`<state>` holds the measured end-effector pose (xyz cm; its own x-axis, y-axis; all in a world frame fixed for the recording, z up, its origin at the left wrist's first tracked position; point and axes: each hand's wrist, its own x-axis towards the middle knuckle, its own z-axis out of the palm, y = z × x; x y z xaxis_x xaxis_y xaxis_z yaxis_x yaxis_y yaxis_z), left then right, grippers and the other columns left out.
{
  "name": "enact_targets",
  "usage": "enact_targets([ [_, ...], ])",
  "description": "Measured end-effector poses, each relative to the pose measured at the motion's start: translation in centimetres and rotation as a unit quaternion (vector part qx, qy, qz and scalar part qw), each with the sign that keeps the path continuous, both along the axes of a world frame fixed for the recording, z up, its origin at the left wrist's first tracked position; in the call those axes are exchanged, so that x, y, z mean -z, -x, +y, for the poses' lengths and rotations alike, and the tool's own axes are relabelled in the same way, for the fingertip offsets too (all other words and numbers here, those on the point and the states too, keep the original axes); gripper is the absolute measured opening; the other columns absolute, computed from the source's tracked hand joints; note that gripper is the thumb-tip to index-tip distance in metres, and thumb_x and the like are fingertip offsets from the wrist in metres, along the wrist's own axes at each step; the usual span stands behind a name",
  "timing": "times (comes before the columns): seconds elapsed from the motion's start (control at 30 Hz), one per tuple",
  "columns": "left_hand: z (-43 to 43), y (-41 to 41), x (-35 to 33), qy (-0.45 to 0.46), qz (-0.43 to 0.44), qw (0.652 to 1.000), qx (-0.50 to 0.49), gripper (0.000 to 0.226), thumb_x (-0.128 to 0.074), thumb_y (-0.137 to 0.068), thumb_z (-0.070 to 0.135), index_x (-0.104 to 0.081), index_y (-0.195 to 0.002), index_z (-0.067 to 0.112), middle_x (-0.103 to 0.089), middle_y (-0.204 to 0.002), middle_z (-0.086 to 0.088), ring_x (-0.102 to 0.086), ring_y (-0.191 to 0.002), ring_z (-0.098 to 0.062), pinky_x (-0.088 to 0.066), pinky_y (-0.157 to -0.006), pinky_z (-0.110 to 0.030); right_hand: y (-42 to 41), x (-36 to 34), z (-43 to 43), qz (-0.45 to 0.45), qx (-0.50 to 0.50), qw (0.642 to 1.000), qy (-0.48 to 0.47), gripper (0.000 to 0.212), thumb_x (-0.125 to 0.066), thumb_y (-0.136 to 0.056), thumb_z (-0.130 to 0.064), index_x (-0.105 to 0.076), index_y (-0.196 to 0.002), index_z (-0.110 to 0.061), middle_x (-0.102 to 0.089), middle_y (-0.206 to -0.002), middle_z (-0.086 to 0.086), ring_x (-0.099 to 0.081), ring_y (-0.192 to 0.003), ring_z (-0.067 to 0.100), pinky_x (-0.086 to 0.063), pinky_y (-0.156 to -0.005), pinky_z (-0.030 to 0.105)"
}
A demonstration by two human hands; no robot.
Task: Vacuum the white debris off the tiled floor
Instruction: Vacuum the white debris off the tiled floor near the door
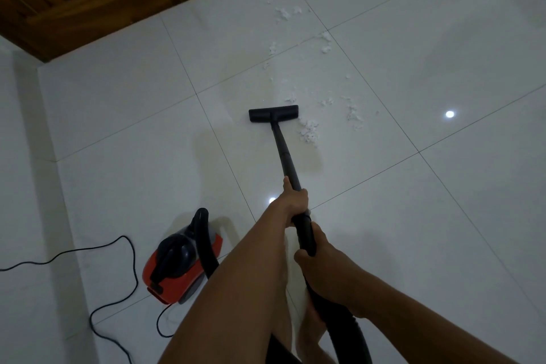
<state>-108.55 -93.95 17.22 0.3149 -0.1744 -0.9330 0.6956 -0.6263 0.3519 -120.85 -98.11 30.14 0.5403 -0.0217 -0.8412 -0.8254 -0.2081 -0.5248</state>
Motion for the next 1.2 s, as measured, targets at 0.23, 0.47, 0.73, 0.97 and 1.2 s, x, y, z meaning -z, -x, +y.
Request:
enact_targets([
  [0.23,-0.6,-2.1,1.5,0.003,-0.006,1.000,-0.004,0.074,-0.038,-0.106,0.030,0.016,-0.155,0.043,-0.058,-0.092,-0.011,-0.059,-0.074,-0.016,-0.051,-0.059,-0.031,-1.9,1.2,-0.8,-0.005,0.003,1.000,-0.004,0.058,-0.040,-0.109,-0.028,-0.010,-0.160,-0.025,-0.055,-0.078,-0.001,-0.054,-0.056,0.006,-0.042,-0.042,0.008],
  [0.47,-1.1,-4.2,3.2,0.005,-0.018,1.000,0.000,0.075,-0.037,-0.105,0.030,0.017,-0.155,0.044,-0.057,-0.100,-0.012,-0.059,-0.078,-0.017,-0.054,-0.064,-0.033,-3.6,3.0,-1.3,-0.008,0.006,1.000,-0.009,0.061,-0.041,-0.108,-0.028,-0.007,-0.159,-0.029,-0.057,-0.076,0.002,-0.055,-0.053,0.006,-0.047,-0.048,0.016],
  [0.73,-1.3,-6.8,4.7,0.010,-0.029,1.000,0.000,0.073,-0.037,-0.105,0.029,0.014,-0.155,0.044,-0.056,-0.092,-0.011,-0.057,-0.072,-0.017,-0.053,-0.063,-0.033,-5.5,5.4,-1.1,-0.001,0.010,1.000,-0.004,0.063,-0.040,-0.108,-0.027,-0.003,-0.158,-0.035,-0.058,-0.075,0.006,-0.055,-0.048,0.009,-0.054,-0.049,0.021],
  [0.97,-1.4,-8.2,6.1,0.003,-0.043,0.999,0.012,0.074,-0.036,-0.105,0.030,0.017,-0.154,0.045,-0.058,-0.097,-0.013,-0.058,-0.073,-0.017,-0.056,-0.072,-0.035,-6.4,7.5,-0.9,0.005,0.025,1.000,0.004,0.068,-0.041,-0.107,-0.028,0.002,-0.158,-0.042,-0.061,-0.080,0.009,-0.058,-0.045,0.011,-0.056,-0.048,0.026],
  [1.2,-1.4,-8.9,7.3,0.004,-0.058,0.998,0.012,0.071,-0.036,-0.107,0.033,0.016,-0.155,0.043,-0.059,-0.101,-0.010,-0.058,-0.073,-0.016,-0.056,-0.070,-0.034,-6.7,10.1,-0.4,-0.003,0.025,0.999,0.024,0.068,-0.042,-0.108,-0.032,0.003,-0.157,-0.044,-0.063,-0.082,0.007,-0.058,-0.047,0.009,-0.055,-0.047,0.023],
])
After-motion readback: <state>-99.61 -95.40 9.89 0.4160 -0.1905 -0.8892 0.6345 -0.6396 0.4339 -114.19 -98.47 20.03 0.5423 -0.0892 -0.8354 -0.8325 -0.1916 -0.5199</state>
